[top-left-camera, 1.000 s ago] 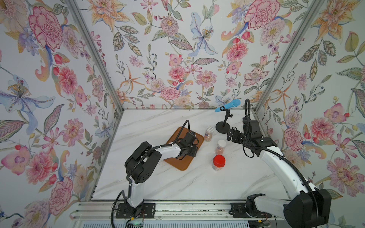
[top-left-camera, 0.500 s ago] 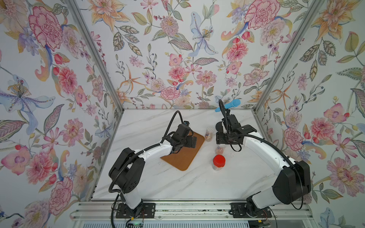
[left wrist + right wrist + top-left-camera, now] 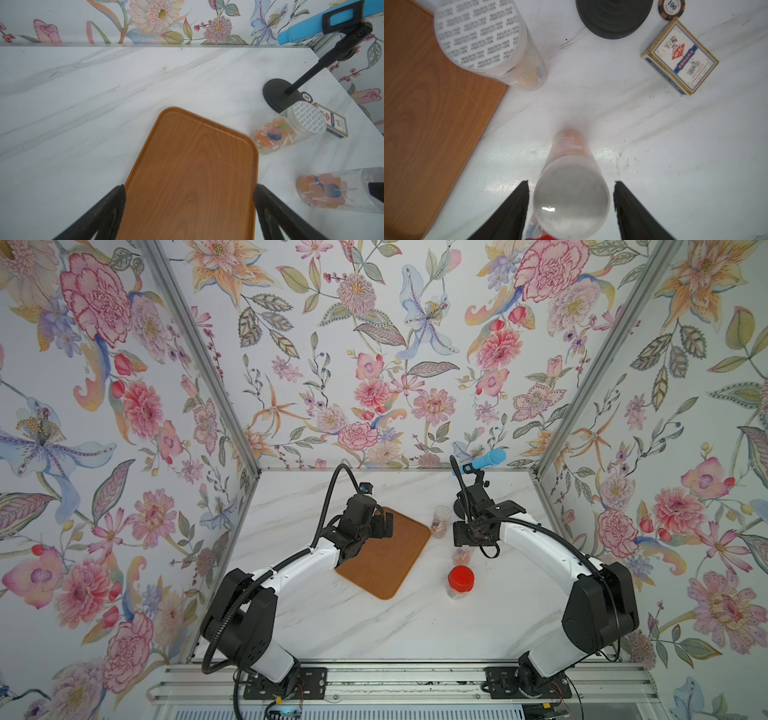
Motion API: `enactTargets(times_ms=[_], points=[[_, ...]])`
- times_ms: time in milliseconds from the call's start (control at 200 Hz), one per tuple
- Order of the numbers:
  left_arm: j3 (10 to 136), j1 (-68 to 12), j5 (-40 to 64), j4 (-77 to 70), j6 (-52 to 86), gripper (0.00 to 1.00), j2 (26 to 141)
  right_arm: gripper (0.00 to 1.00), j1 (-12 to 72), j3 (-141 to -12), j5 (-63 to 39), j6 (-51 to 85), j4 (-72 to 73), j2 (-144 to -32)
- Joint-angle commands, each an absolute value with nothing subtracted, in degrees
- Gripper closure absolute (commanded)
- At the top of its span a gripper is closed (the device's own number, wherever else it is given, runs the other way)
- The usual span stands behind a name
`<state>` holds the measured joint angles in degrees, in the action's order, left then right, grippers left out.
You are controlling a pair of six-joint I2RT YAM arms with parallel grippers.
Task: Pour the candies out of the jar
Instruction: Pick up the jar from the center of the board.
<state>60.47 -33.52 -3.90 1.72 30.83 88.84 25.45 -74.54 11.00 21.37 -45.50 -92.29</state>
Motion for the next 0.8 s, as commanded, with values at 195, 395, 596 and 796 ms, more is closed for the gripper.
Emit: enactTargets(times_ms=[195,395,596,796], points=[[59.1,-32.9,-5.3,-1.6,28.4,0.01,84.9,0.39,25.7,-73.5,11.2,22.9,-46.0,-94.1],[56.8,-32.1,-9.0,-2.7,29.8,0.01,82.3,0.42,25.7,-73.2,10.3,23.1,-45.7,-94.2],[56.2,-32.0,-9.6,-4.7,27.2,0.01,81.0,0.51,25.7,-72.9,10.7,23.1,-45.7,-93.7],[53.6,-31.6,2.1,-12.2,21.7,0.01,78.2,0.54,24.9,-78.1,4.1,19.3,-47.6,-90.3]])
